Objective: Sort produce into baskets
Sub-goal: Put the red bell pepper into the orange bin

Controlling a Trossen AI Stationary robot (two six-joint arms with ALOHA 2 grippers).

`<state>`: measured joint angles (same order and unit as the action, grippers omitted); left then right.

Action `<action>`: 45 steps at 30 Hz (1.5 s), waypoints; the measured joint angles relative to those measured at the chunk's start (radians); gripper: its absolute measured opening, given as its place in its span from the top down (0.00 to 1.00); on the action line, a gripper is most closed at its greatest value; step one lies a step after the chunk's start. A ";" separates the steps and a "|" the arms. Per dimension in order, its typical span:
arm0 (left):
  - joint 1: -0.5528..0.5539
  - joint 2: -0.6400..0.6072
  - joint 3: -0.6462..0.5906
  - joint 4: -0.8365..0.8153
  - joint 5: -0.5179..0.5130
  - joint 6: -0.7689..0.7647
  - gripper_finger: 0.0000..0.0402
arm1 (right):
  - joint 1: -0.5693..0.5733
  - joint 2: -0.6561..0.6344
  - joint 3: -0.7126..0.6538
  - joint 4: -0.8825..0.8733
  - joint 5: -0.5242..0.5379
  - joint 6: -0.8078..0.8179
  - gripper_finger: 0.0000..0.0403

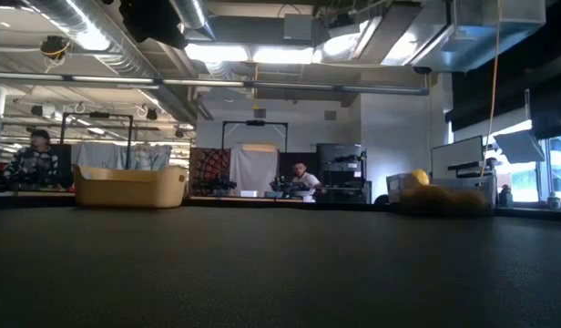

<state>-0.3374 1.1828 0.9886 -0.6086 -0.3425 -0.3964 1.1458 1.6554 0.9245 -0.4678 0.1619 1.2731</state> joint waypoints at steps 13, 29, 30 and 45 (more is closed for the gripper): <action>0.027 0.000 0.000 0.000 -0.001 -0.015 0.51 | -0.001 0.058 0.000 0.018 -0.007 -0.053 0.86; 0.078 0.019 0.000 0.181 -0.003 0.141 0.51 | -0.231 -0.072 0.000 -0.091 0.057 -0.235 0.98; 0.078 0.027 0.000 0.202 -0.002 0.154 0.51 | -0.258 -0.088 0.000 -0.108 0.071 -0.273 0.99; 0.079 0.243 0.000 0.622 -0.003 0.360 0.51 | -0.690 -0.265 0.000 -0.093 0.254 -0.807 0.98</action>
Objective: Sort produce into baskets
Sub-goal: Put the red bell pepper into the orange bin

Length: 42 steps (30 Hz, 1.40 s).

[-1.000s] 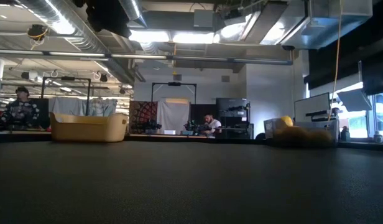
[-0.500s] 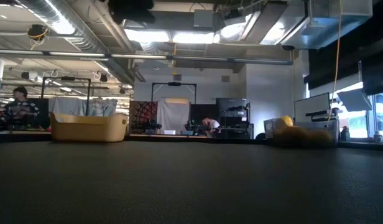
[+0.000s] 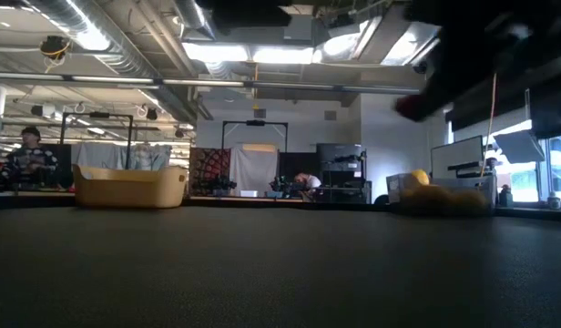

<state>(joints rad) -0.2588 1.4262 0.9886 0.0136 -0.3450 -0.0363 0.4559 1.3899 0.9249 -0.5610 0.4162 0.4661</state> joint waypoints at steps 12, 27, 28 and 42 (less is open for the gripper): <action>0.031 0.169 0.000 0.253 0.001 -0.040 0.51 | -0.140 0.000 0.000 0.348 0.009 -0.250 0.98; 0.045 0.221 0.001 0.312 0.003 -0.069 0.51 | -0.143 0.001 0.000 0.460 0.011 -0.319 0.98; 0.045 0.221 0.001 0.312 0.003 -0.069 0.52 | -0.143 0.001 0.000 0.459 0.011 -0.319 0.98; 0.045 0.221 0.001 0.314 0.004 -0.008 0.91 | -0.142 0.001 0.000 0.462 0.011 -0.320 0.98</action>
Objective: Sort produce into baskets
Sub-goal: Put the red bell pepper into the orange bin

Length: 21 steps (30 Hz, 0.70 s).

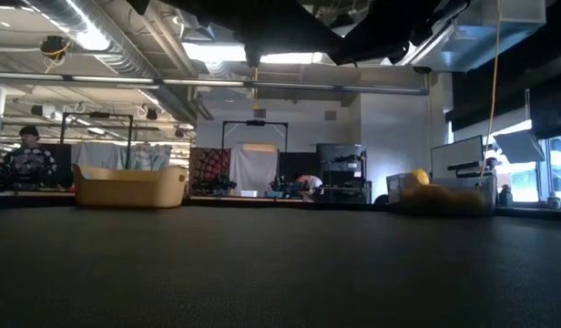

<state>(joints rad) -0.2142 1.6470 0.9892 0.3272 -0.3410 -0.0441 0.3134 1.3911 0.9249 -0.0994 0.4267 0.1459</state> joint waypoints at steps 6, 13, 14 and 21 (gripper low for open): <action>-0.003 -0.001 0.000 0.001 0.001 0.017 0.95 | 0.000 0.000 -0.002 0.023 -0.024 0.029 0.96; -0.004 -0.008 0.000 -0.018 0.002 0.020 0.96 | 0.000 -0.012 -0.002 0.015 -0.045 0.047 0.70; -0.007 -0.014 0.000 -0.034 0.001 0.018 0.96 | 0.000 -0.024 -0.002 -0.005 -0.058 0.057 0.66; -0.045 -0.135 0.041 -0.302 0.001 -0.026 0.95 | 0.001 -0.122 0.000 -0.209 -0.188 0.169 0.50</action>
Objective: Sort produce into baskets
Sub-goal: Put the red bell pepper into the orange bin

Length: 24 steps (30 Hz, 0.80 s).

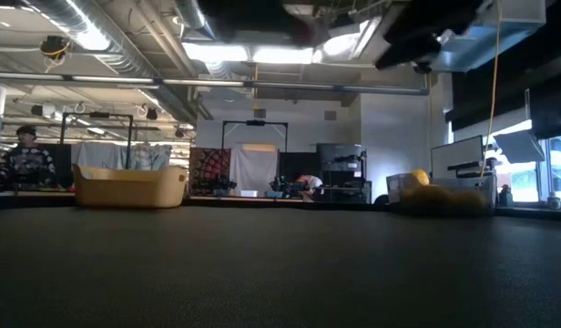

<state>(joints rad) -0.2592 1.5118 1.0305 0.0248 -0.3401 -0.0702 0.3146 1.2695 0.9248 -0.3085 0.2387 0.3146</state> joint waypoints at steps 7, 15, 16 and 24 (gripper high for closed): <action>-0.079 -0.122 0.014 -0.367 0.003 -0.206 0.94 | 0.000 0.011 -0.002 -0.168 -0.043 0.095 0.50; -0.266 -0.194 0.013 -0.757 0.146 -0.581 0.94 | -0.001 0.070 -0.005 -0.218 -0.039 0.096 0.51; -0.291 -0.197 0.013 -0.774 0.172 -0.628 0.94 | -0.001 0.078 -0.005 -0.218 -0.036 0.091 0.51; -0.509 -0.197 -0.004 -0.809 0.270 -0.983 0.94 | -0.001 0.145 -0.005 -0.217 -0.023 0.062 0.51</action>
<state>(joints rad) -0.7682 1.3148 1.0264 -0.7843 -0.0700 -1.0530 0.3138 1.4147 0.9199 -0.5256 0.2157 0.3771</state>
